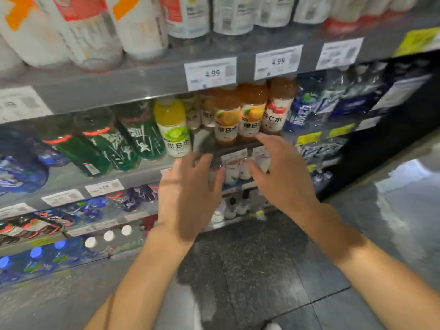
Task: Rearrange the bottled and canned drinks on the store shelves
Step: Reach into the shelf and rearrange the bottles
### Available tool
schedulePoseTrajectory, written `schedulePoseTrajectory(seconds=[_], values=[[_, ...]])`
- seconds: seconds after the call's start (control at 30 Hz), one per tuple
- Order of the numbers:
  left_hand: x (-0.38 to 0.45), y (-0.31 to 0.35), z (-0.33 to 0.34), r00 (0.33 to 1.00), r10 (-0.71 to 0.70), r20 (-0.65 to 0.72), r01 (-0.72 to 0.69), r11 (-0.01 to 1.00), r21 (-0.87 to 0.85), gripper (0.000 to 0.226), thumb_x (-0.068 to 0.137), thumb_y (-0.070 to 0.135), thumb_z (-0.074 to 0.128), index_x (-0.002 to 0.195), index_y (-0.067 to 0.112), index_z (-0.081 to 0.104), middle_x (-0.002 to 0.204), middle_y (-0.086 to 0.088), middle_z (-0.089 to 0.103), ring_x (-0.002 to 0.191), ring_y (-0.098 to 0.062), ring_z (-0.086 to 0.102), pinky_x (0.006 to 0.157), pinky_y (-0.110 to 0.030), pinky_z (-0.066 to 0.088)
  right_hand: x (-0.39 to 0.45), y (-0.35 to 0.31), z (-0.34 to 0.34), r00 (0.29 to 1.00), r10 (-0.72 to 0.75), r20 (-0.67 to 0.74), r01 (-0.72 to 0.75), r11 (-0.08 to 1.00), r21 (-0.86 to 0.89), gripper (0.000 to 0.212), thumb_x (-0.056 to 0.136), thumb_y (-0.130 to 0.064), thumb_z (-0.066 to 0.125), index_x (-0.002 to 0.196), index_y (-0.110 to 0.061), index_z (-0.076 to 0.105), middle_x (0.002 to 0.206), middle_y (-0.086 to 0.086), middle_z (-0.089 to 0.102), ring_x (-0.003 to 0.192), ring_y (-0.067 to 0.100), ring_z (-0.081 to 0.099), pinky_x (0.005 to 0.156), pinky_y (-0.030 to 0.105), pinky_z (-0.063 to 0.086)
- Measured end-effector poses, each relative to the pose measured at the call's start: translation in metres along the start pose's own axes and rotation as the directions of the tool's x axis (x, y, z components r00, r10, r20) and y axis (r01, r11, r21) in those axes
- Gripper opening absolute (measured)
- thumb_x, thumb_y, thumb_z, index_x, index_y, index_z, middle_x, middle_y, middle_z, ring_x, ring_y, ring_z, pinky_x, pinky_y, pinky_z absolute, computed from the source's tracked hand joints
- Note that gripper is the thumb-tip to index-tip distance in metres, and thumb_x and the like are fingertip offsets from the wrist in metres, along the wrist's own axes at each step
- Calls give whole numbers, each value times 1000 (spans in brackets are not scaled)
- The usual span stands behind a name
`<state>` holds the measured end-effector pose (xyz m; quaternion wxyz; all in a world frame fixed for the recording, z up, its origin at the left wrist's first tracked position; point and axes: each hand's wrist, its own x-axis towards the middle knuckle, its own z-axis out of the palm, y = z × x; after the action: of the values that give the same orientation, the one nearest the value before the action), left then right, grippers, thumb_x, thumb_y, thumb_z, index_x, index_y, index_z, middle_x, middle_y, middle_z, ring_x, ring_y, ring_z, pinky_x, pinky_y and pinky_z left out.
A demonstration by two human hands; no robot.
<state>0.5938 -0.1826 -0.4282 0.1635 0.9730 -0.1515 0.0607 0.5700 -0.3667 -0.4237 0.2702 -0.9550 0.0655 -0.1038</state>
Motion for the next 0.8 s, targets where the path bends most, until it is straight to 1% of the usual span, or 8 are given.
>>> schedulePoseTrajectory(seconds=[0.07, 0.23, 0.43, 0.5, 0.6, 0.7, 0.73, 0.8], values=[[5, 28, 12, 1000, 13, -10, -13, 1000, -21, 45, 100, 48, 48, 135, 21, 60, 123, -3, 63, 106, -26, 63, 77, -41, 57, 4, 28, -19, 1000, 21, -14, -21, 1000, -22, 56, 97, -35, 64, 148, -24, 46, 145, -2, 51, 137, 17, 41, 100, 17, 26], [19, 88, 33, 998, 39, -56, -42, 998, -42, 56, 97, 53, 34, 133, 18, 59, 125, -1, 63, 109, -27, 61, 78, -41, 53, 11, 84, -56, 1000, 30, 9, -30, 999, 11, 57, 97, -35, 62, 150, -27, 43, 148, -6, 47, 139, 13, 38, 102, 20, 29], [37, 145, 48, 994, 34, -103, -46, 992, -113, 38, 96, 38, 44, 124, 19, 63, 108, -1, 68, 100, -28, 65, 75, -42, 56, 27, 123, -85, 1000, 12, -3, -12, 999, 32, 56, 95, -31, 67, 148, -24, 47, 146, -3, 50, 139, 17, 40, 107, 29, 37], [42, 158, 52, 993, 30, -116, -47, 988, -149, 34, 95, 35, 48, 118, 16, 65, 102, -3, 69, 94, -29, 66, 72, -44, 56, 35, 130, -92, 999, 37, -4, -36, 996, 85, 56, 95, -31, 68, 147, -23, 48, 145, -4, 51, 135, 15, 44, 104, 26, 37], [52, 173, 57, 991, 39, -129, -61, 983, -175, 33, 93, 33, 53, 118, 16, 65, 104, -3, 70, 97, -28, 67, 73, -42, 57, 51, 136, -98, 996, 85, -1, -83, 973, 216, 58, 92, -29, 72, 145, -21, 50, 138, -2, 56, 122, 13, 54, 98, 26, 46], [66, 179, 64, 992, 50, -113, -70, 982, -174, 32, 95, 31, 55, 121, 17, 65, 112, 0, 69, 102, -25, 66, 75, -39, 57, 70, 143, -98, 994, 111, -21, -100, 954, 282, 58, 88, -28, 75, 141, -20, 53, 127, -2, 61, 109, 11, 59, 85, 12, 46], [71, 180, 67, 994, 49, -96, -66, 982, -176, 32, 96, 30, 56, 124, 17, 64, 115, 1, 68, 104, -23, 65, 76, -39, 57, 76, 144, -97, 993, 114, -30, -99, 946, 308, 57, 87, -28, 76, 139, -20, 54, 125, -1, 62, 107, 12, 61, 85, 13, 48], [80, 182, 72, 998, 36, -59, -47, 982, -184, 35, 96, 31, 58, 128, 17, 62, 121, 3, 66, 109, -22, 63, 77, -39, 57, 88, 149, -91, 993, 109, -35, -92, 941, 326, 60, 83, -27, 78, 136, -20, 52, 123, 0, 62, 107, 17, 64, 90, 29, 53]])
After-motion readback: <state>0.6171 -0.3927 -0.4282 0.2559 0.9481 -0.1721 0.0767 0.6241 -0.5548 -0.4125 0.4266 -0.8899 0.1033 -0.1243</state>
